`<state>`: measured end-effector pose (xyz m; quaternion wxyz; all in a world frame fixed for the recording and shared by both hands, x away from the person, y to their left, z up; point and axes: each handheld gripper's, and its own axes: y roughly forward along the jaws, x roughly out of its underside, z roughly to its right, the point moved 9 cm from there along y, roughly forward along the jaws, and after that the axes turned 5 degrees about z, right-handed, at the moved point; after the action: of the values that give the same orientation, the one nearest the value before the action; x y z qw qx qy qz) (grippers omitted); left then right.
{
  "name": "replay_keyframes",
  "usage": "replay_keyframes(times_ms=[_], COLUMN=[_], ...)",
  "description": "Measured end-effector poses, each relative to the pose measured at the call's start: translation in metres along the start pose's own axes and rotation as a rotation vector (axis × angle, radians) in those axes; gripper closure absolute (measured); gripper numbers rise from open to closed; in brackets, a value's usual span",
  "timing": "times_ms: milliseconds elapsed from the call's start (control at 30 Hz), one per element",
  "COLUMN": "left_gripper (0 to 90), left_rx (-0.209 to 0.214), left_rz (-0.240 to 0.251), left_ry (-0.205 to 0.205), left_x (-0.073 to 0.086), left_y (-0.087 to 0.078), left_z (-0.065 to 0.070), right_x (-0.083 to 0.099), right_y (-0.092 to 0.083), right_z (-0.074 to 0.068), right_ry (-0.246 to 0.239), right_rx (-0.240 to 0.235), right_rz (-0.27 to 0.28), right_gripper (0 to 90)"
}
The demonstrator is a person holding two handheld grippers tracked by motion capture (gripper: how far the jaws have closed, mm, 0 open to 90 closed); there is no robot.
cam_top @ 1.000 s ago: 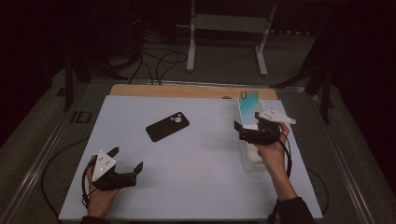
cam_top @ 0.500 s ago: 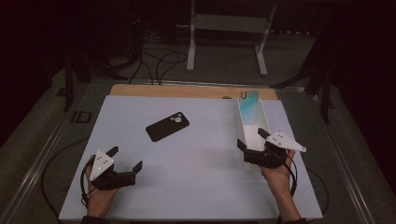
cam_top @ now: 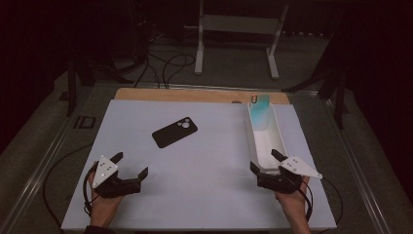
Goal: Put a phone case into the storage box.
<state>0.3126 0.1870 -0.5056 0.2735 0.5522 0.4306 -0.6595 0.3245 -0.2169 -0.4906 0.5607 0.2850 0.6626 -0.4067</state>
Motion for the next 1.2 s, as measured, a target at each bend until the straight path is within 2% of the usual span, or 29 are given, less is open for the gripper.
replay_keyframes(times_ms=[200,300,500,633,800,833,1100,1200], left_gripper=[0.0,0.0,0.0,0.1,0.1,0.1,0.1,0.1], left_rx=[0.009,0.015,0.030,0.025,0.028,0.030,0.043,0.042], left_rz=[-0.013,-0.021,-0.026,-0.036,-0.054,-0.057,-0.086,-0.104], left_ry=[0.017,0.027,0.033,0.043,0.060,0.058,0.048,0.061], left_x=[-0.003,-0.009,-0.025,-0.036,-0.042,-0.045,-0.050,-0.051], left_y=[0.003,0.006,0.015,0.029,0.041,0.048,0.074,0.085], left_z=[0.003,0.003,-0.001,-0.007,-0.009,-0.011,-0.017,-0.018], right_x=[0.000,-0.002,-0.002,-0.002,-0.002,-0.002,-0.004,-0.004], right_y=[-0.003,-0.003,-0.004,-0.004,-0.004,-0.004,-0.005,-0.005], right_z=[-0.001,-0.001,0.003,0.004,0.006,0.006,0.007,0.007], right_ry=[0.000,-0.010,0.008,0.007,0.008,0.012,0.012,0.015], right_rx=[-0.006,-0.004,0.002,0.005,0.007,0.007,0.007,0.006], right_rz=[0.016,0.025,0.028,0.028,0.028,0.031,0.032,0.035], right_gripper=[9.0,9.0,9.0,9.1,9.0,9.0,9.0,9.0])
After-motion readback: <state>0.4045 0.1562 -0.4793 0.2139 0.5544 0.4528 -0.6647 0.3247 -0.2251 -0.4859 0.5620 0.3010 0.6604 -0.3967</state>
